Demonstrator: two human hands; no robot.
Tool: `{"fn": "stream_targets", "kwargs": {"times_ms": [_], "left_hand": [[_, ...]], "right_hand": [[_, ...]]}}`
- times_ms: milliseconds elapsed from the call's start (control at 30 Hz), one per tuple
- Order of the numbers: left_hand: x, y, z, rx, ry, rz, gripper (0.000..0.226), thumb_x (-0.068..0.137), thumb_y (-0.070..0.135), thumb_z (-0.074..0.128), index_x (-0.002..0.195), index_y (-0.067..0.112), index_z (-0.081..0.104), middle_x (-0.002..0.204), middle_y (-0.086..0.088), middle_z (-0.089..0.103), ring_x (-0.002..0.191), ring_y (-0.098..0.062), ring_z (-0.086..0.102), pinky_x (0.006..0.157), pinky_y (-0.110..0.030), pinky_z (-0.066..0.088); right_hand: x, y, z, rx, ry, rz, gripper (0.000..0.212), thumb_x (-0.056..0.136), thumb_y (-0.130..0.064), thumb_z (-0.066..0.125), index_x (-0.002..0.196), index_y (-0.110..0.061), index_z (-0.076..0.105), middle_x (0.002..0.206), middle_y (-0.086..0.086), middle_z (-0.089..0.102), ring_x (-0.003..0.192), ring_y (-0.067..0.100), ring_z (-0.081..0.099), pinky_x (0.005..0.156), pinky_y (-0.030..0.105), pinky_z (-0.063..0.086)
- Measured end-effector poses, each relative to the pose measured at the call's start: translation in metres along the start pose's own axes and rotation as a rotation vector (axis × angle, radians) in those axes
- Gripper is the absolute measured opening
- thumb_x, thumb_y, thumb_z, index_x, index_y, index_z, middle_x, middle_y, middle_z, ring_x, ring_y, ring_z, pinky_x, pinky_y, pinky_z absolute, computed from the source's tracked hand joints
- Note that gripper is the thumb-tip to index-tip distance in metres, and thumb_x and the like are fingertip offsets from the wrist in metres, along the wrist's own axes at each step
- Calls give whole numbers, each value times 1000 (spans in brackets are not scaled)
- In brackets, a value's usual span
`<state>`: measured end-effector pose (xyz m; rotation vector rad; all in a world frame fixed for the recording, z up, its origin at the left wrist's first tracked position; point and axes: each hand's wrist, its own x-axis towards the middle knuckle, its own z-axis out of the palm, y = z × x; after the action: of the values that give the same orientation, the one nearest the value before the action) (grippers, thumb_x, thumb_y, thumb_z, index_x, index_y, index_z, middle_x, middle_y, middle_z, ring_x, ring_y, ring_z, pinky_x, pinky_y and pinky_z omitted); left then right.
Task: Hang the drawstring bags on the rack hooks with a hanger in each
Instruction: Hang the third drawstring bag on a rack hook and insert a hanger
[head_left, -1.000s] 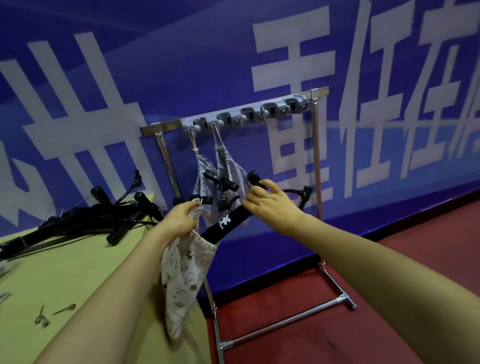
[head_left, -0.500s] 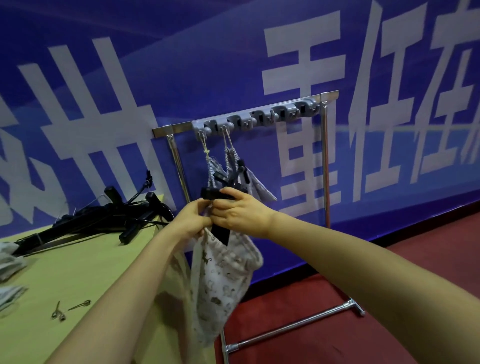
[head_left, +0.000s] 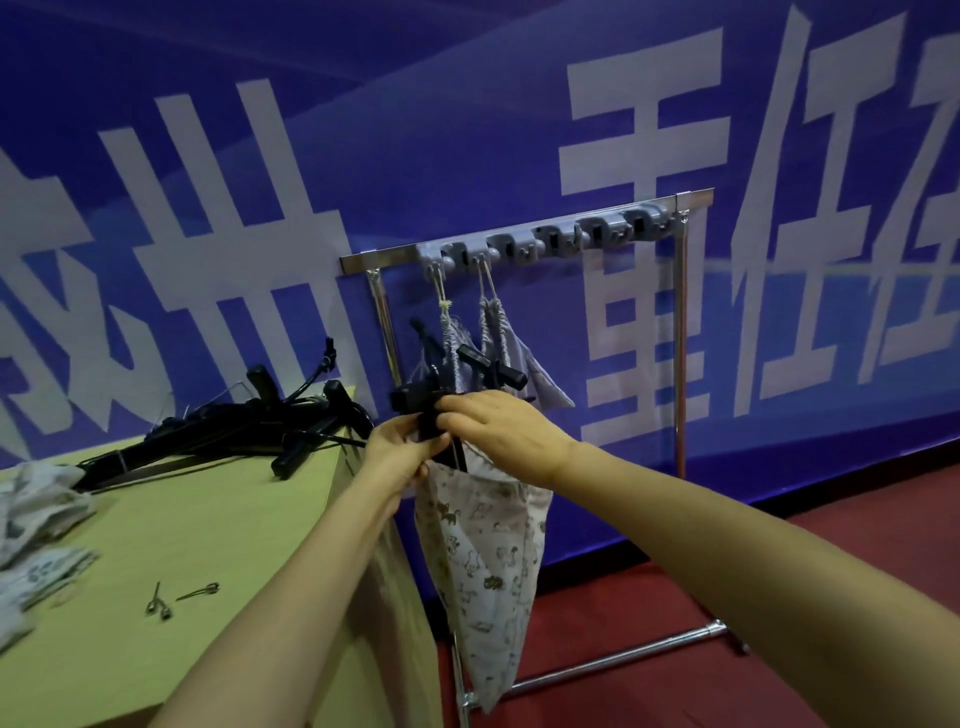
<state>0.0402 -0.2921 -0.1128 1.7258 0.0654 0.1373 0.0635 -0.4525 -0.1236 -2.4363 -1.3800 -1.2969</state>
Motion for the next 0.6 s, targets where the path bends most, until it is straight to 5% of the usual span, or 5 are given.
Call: {"fn": "stream_targets", "kwargs": {"times_ms": [167, 267, 333, 400, 600], "left_hand": [[3, 1, -14, -50, 13, 61, 36, 81, 2, 68, 116, 10, 60, 51, 13, 54, 26, 0, 36, 28, -12, 26], [1, 4, -18, 0, -80, 77, 37, 82, 5, 68, 118, 8, 59, 46, 14, 54, 29, -1, 36, 29, -13, 25], [-3, 6, -20, 34, -136, 86, 27, 82, 6, 69, 101, 25, 64, 61, 8, 58, 30, -1, 37, 30, -13, 25], [-5, 6, -21, 26, -161, 69, 27, 81, 6, 70, 89, 30, 62, 60, 6, 55, 30, -2, 37, 31, -13, 24], [-1, -5, -16, 19, -55, 7, 22, 79, -3, 69, 78, 16, 59, 56, -5, 42, 27, -3, 33, 34, -13, 27]], "right_hand": [[-29, 9, 13, 335, -287, 880, 37, 88, -31, 64, 115, -13, 48, 115, 8, 57, 98, 31, 60, 78, 46, 52], [-28, 8, 26, 492, -443, 983, 53, 82, -39, 69, 125, -13, 50, 122, 9, 57, 112, 30, 56, 85, 40, 49], [-22, 5, 30, 505, -447, 979, 21, 86, -34, 65, 91, -15, 58, 95, 6, 58, 96, 29, 58, 72, 35, 45], [-20, 6, 30, 507, -433, 973, 26, 92, -27, 56, 72, -12, 48, 77, 4, 51, 78, 24, 51, 66, 34, 40], [1, 7, 11, 1032, -2, 1262, 32, 101, -23, 38, 70, -17, 43, 72, 4, 47, 71, 18, 47, 69, 34, 39]]}}
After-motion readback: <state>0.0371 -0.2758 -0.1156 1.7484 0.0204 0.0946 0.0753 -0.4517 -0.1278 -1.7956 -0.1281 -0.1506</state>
